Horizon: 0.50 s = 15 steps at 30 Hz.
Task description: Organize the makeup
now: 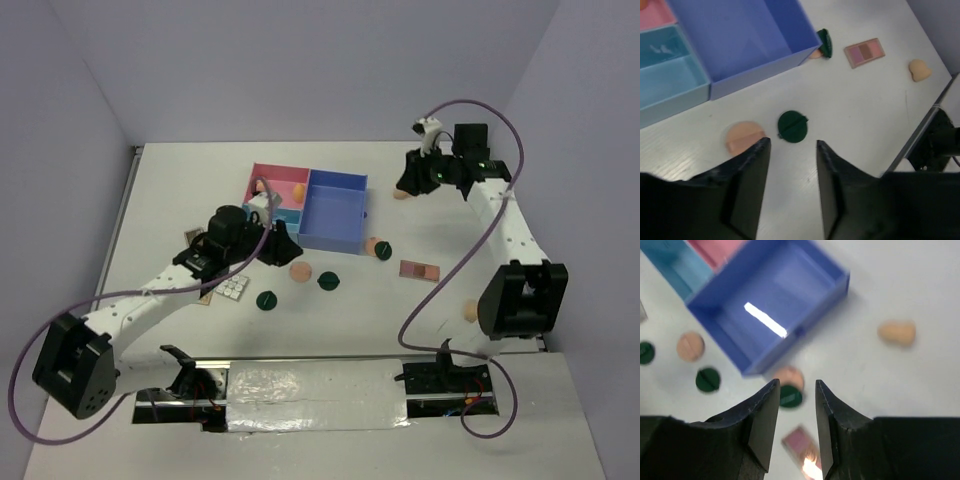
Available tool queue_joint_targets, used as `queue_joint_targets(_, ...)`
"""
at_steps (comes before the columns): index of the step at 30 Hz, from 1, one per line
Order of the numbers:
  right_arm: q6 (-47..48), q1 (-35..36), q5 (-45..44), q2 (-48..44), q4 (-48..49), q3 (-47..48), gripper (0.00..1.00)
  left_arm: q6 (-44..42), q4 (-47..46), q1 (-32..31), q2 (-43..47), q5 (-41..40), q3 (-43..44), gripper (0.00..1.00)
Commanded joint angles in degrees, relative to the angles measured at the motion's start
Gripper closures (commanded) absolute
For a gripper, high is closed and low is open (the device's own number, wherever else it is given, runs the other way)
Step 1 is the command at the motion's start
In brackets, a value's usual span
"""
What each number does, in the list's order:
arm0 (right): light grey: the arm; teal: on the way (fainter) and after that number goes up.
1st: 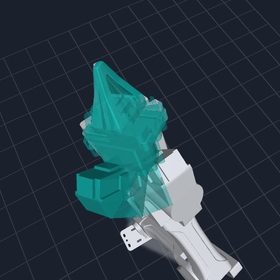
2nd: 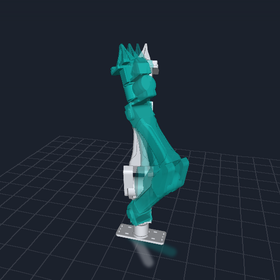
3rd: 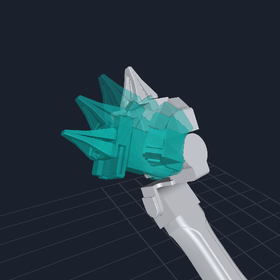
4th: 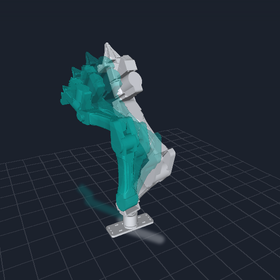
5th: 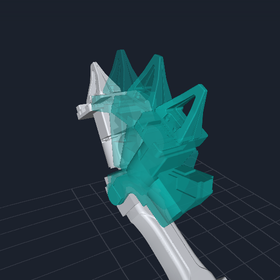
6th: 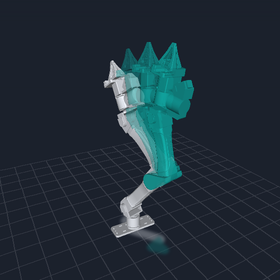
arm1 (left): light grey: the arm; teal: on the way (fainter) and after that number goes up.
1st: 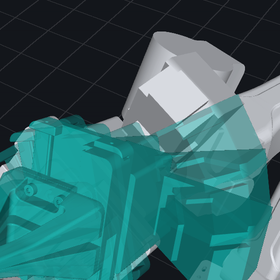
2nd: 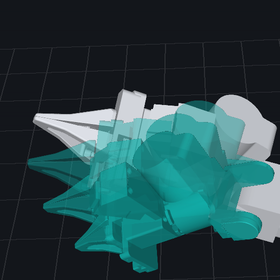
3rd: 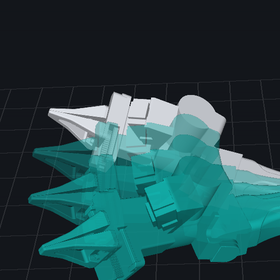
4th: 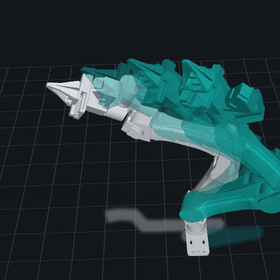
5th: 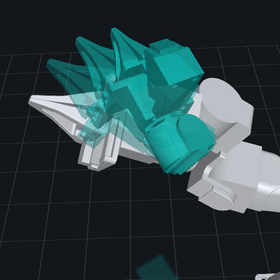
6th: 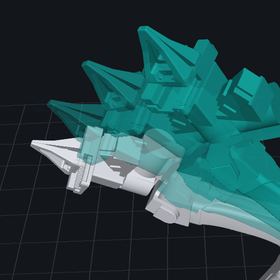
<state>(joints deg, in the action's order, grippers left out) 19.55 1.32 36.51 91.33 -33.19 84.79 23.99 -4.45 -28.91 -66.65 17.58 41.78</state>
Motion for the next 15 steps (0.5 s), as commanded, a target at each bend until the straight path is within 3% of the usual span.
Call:
queue_joint_targets(1,2.0,-1.1,-6.5,-5.3,-11.7,-7.7,0.57,0.0,-4.4,-5.1,-4.2,-2.4,5.4,0.43)
queue_joint_targets(3,3.1,-5.0,-10.6,-9.2,-15.6,-12.6,0.54,0.1,-5.2,-9.2,-8.6,-1.9,8.8,0.37)
queue_joint_targets(7,4.8,-6.6,-24.3,-16.3,-18.9,-19.5,0.47,0.3,-7.0,-14.0,-16.1,-0.9,14.0,0.35)
queue_joint_targets(10,6.1,-6.7,-32.0,-21.4,-20.6,-23.6,0.31,1.4,-8.3,-14.4,-18.6,0.5,15.2,0.35)
queue_joint_targets(15,7.4,-6.8,-40.6,-24.9,-22.3,-28.7,0.3,1.3,-5.8,-14.5,-19.7,0.9,17.0,0.35)
